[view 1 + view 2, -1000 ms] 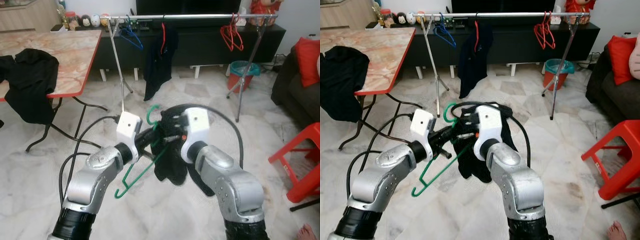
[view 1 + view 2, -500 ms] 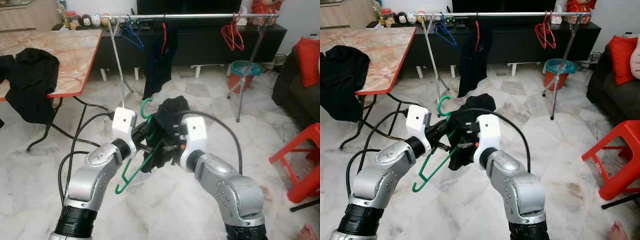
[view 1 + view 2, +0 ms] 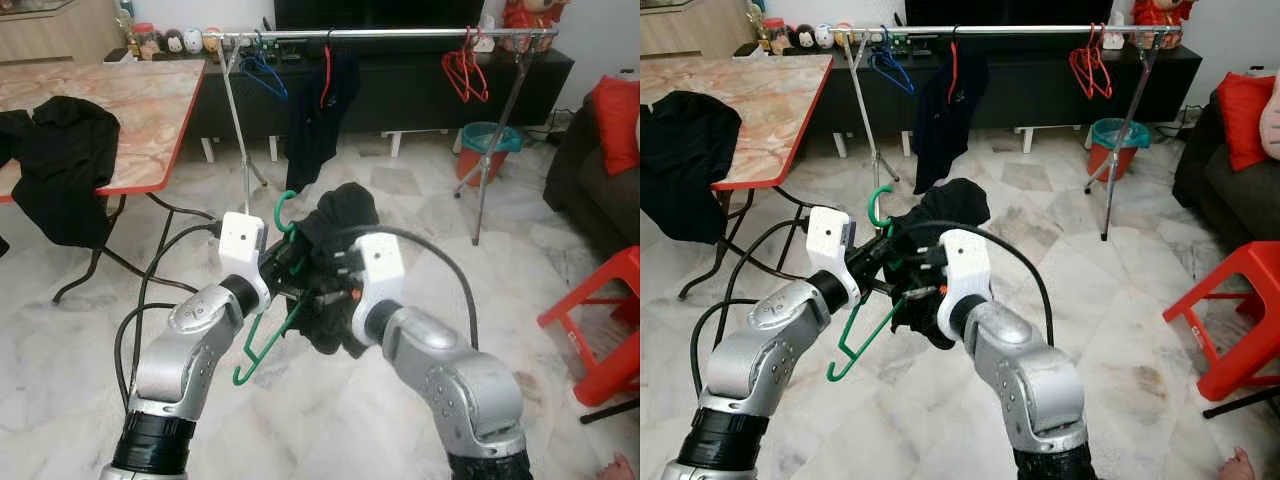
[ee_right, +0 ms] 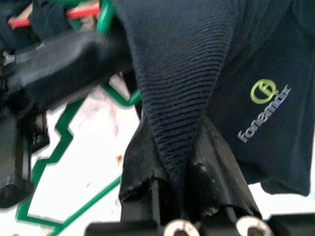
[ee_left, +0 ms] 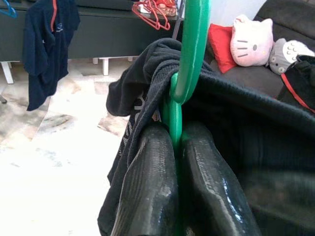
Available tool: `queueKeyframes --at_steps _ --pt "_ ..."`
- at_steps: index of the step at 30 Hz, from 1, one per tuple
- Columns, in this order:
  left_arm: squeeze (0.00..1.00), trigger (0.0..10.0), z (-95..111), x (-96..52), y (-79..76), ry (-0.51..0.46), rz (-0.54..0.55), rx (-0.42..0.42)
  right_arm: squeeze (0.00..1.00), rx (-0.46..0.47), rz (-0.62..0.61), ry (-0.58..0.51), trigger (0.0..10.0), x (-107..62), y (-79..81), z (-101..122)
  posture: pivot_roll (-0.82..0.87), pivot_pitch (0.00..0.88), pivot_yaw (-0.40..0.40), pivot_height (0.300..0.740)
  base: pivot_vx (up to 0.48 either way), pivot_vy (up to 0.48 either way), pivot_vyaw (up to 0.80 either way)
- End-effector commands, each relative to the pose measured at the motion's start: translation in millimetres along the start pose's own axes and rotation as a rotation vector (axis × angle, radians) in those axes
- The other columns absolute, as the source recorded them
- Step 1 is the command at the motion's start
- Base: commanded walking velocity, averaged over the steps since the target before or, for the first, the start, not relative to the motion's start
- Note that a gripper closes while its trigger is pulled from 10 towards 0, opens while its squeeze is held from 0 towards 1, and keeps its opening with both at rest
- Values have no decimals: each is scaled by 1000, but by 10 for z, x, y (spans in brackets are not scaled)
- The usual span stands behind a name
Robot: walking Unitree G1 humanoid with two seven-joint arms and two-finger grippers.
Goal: Hang hanger
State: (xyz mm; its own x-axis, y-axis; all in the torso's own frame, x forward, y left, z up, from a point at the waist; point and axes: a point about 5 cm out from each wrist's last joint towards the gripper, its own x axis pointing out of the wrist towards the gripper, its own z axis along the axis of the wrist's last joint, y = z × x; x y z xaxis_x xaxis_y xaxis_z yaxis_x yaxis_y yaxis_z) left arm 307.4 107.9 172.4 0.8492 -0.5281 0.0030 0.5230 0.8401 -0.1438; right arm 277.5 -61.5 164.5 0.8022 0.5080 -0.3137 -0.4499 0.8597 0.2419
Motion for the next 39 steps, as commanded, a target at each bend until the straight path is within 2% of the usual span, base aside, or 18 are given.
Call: queueKeyframes --at_steps 1,4,7,12,15,17,18,20,21,22,24,25,26,29,32,33,35,39 --pt "0 10000 134 14 -18 -67 -9 36 0 -15 35 10 10000 -19 48 0 -45 0 5 740 0 0 0" --pt "0 10000 140 17 -5 -68 -3 35 0 -89 130 97 10000 -72 174 -135 -45 0 5 740 0 0 0" --pt "0 10000 129 16 -17 -61 -15 34 0 -343 201 213 10000 -143 220 -333 -50 0 9 740 0 0 0" --pt "0 10000 119 12 -30 -53 -29 40 0 -304 182 180 10000 -111 209 -264 -48 0 8 740 0 0 0" --pt "0 10000 118 6 -19 -52 -26 42 0 -331 230 178 10000 -126 261 -239 -46 0 7 740 0 0 0" --pt "0 10000 99 2 -24 -38 -37 46 0 -383 307 155 10000 -162 348 -233 -46 0 8 740 0 0 0" --pt "0 10000 80 -5 -44 -23 -59 62 0 -373 252 94 10000 -139 318 -150 -43 0 8 740 0 0 0" --pt "0 10000 59 -17 -55 -9 -80 65 0 -303 129 46 10000 -81 192 -39 -47 0 9 740 0 0 0" --pt "0 10000 59 -17 -55 -9 -80 65 0 -303 129 46 10000 -81 192 -39 -47 0 9 740 0 0 0" --pt "0 10000 39 -32 -53 6 -92 73 0 -273 5 2 10000 -44 22 65 -49 0 9 740 0 0 0" --pt "0 10000 20 -43 -46 20 -98 83 0 -256 -86 -15 10000 -34 -129 127 -47 0 9 740 0 0 0" --pt "0 10000 -11 -65 -34 47 -114 94 0 -244 -181 -34 10000 -40 -321 207 -48 0 9 740 0 0 0" --pt "0 10000 -31 -83 -32 64 -129 103 0 -241 -225 -46 10000 -47 -418 255 -48 0 9 740 0 0 0" --pt "0 10000 -92 -140 -29 111 -165 125 0 -255 -295 -68 10000 -66 -625 363 -51 0 10 740 0 0 0" --pt "0 10000 -112 -161 -23 125 -173 132 0 -259 -317 -70 10000 -68 -698 388 -49 0 10 740 0 0 0" --pt "0 10000 -154 -224 -13 160 -197 147 0 -269 -385 -61 10000 -76 -886 416 -43 0 9 740 0 0 0" --pt "0 10000 -191 -293 8 192 -215 156 0 -271 -453 -47 10000 -83 -1059 425 -40 0 8 740 0 0 0" --pt "0 10000 -225 -388 10 239 -268 166 0 -257 -498 -28 10000 -64 -1198 407 -36 0 7 740 0 0 0"
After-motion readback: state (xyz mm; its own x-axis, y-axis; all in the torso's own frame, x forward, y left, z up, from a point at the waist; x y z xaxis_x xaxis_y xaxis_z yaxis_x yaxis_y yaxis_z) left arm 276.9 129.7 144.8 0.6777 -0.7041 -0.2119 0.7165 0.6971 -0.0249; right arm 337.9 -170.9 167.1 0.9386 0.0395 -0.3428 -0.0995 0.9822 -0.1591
